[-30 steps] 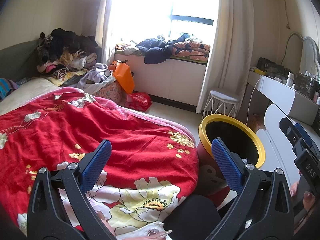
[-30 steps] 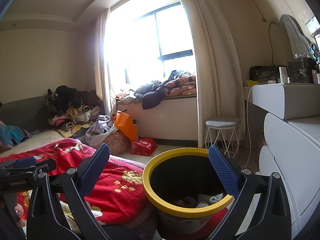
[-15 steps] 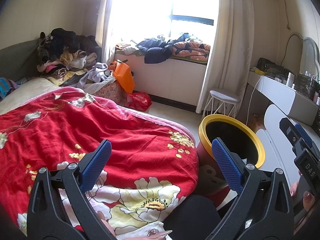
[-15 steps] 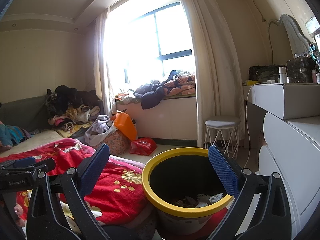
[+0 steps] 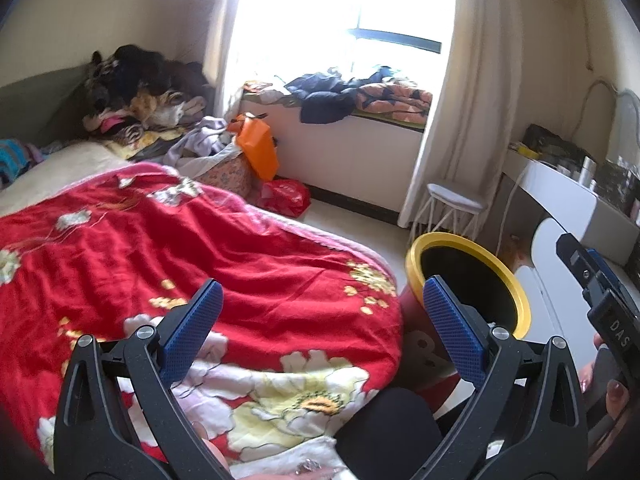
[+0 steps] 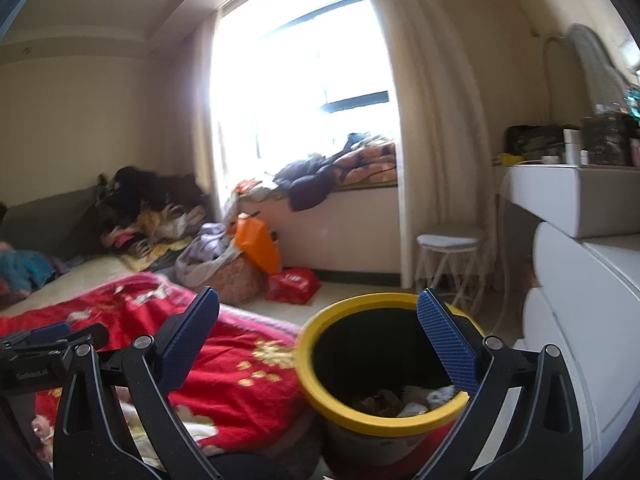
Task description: Collect trash
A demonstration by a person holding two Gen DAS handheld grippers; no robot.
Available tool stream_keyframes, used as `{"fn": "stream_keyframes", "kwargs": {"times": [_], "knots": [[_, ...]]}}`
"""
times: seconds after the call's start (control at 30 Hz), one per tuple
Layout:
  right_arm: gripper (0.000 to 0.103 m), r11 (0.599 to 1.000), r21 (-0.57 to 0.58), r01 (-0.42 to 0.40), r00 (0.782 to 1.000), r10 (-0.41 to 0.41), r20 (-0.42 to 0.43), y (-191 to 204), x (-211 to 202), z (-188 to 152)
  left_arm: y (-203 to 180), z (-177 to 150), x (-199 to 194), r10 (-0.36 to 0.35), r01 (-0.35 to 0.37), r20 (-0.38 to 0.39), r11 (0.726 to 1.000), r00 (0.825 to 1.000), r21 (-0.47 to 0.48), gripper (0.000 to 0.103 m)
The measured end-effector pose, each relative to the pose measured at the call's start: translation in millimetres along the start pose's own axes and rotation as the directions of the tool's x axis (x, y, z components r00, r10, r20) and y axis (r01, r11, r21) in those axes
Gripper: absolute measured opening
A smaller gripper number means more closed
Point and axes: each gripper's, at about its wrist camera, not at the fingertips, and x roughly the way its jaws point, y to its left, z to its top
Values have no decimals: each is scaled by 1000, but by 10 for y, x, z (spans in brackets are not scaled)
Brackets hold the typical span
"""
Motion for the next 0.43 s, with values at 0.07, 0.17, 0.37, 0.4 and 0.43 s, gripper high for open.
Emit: {"fn": "stream_keyframes", "kwargs": {"times": [0.07, 0.17, 0.37, 0.4, 0.43], "knots": [[97, 997, -19, -74, 997, 73, -28, 198, 76, 49, 151, 16, -29, 33, -33, -13, 999, 999, -34, 92], [97, 967, -49, -252, 963, 245, -108, 712, 293, 133, 596, 26, -100, 130, -135, -48, 982, 990, -128, 92], [97, 774, -97, -625, 721, 525, -452, 2315, 886, -129, 2006, -275, -352, 557, -595, -209, 749, 804, -292, 92], [97, 744, -101, -661, 676, 531, -512, 2556, 959, -240, 2212, -372, -400, 603, -650, -243, 696, 760, -304, 92], [97, 704, -117, -700, 622, 521, -585, 2885, 1035, -423, 2503, -539, -449, 656, -727, -315, 614, 686, -306, 92]]}}
